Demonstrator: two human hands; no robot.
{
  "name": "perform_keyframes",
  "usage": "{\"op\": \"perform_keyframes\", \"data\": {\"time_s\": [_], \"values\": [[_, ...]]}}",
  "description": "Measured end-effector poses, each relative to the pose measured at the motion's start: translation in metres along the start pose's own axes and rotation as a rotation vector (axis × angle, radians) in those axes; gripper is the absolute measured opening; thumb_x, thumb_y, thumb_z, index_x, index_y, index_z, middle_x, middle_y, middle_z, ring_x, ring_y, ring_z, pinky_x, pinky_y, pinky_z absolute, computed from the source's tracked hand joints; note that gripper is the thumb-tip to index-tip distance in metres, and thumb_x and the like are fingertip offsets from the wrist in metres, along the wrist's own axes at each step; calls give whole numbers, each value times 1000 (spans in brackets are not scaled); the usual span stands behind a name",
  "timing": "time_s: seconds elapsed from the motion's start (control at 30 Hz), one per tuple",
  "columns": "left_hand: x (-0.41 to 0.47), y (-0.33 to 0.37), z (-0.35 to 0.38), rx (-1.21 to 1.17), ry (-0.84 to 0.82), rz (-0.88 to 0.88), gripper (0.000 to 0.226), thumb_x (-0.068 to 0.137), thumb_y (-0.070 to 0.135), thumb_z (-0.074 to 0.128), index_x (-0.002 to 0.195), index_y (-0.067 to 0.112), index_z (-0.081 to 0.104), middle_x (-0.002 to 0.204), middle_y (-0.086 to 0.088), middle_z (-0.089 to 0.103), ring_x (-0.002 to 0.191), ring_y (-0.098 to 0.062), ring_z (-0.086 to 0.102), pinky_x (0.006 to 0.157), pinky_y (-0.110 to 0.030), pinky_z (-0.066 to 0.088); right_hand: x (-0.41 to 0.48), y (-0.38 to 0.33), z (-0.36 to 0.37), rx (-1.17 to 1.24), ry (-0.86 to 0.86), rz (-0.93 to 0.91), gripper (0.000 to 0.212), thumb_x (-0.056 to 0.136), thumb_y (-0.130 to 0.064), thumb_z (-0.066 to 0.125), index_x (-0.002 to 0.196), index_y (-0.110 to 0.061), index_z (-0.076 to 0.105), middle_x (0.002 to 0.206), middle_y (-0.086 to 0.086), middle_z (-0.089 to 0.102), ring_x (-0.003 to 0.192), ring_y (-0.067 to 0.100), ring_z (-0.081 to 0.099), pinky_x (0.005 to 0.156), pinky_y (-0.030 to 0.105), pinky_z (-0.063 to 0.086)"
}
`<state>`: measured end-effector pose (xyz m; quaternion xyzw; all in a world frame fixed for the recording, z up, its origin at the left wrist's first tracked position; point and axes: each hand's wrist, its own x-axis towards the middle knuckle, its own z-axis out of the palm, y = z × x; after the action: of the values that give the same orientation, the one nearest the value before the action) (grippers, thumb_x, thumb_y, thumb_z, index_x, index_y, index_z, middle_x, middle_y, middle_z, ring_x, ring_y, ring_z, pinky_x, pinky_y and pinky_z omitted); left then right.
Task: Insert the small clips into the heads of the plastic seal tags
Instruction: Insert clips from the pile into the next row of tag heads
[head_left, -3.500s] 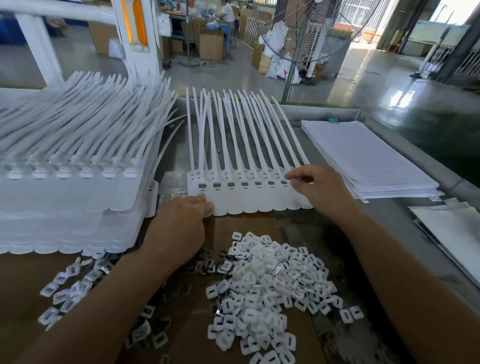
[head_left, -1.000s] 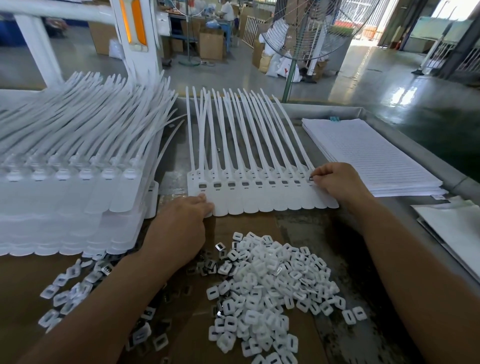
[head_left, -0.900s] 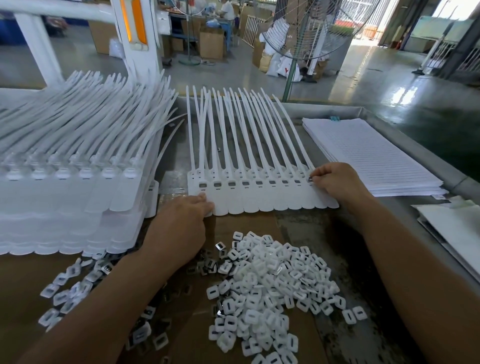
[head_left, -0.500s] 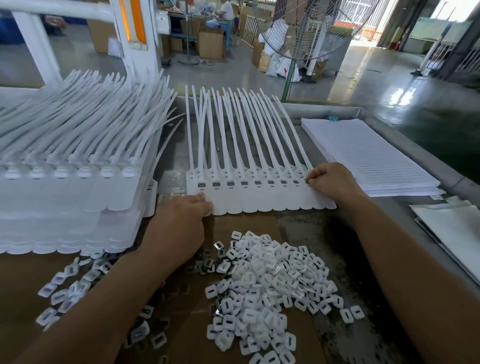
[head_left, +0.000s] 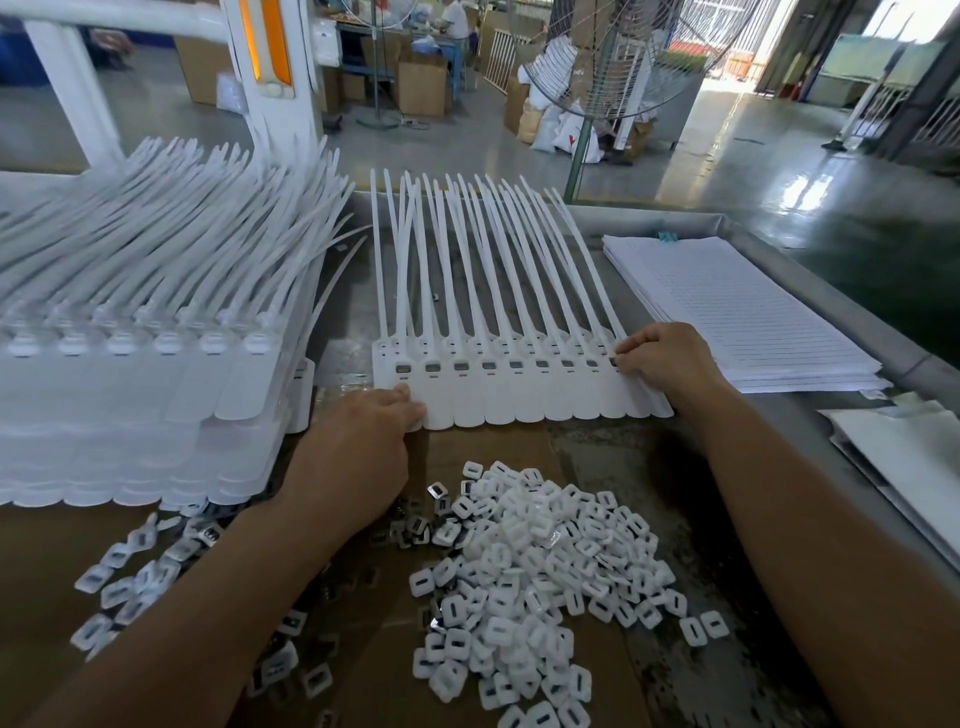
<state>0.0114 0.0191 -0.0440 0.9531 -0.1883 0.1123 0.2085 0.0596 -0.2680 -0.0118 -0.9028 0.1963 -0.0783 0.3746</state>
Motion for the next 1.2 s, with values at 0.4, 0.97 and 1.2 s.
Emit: {"op": "perform_keyframes", "data": {"time_s": [0.4,0.97,1.2], "values": [[-1,0,-1,-15,-38,-35,46,85,-4,42,125,15,56,139,-3,44,129,-19,38,110,-31,27,2,-2,1,18,10,25,20,76,-4,65,64,-20,63,75,-7,58,73,10,51,62,26,42],[-1,1,-2,19,-43,-20,48,85,-2,41,129,17,51,142,-2,41,130,-18,36,108,-27,24,-39,-23,5,-128,-6,-302,13,88,-16,60,98,-16,68,94,-5,63,74,0,52,67,2,37],[-1,2,-3,41,-41,-17,48,86,0,41,128,19,52,142,0,41,129,-17,37,108,-26,23,-106,-68,26,-174,-448,-553,10,85,-20,64,93,-20,70,79,-19,60,76,-6,57,69,8,44]]}}
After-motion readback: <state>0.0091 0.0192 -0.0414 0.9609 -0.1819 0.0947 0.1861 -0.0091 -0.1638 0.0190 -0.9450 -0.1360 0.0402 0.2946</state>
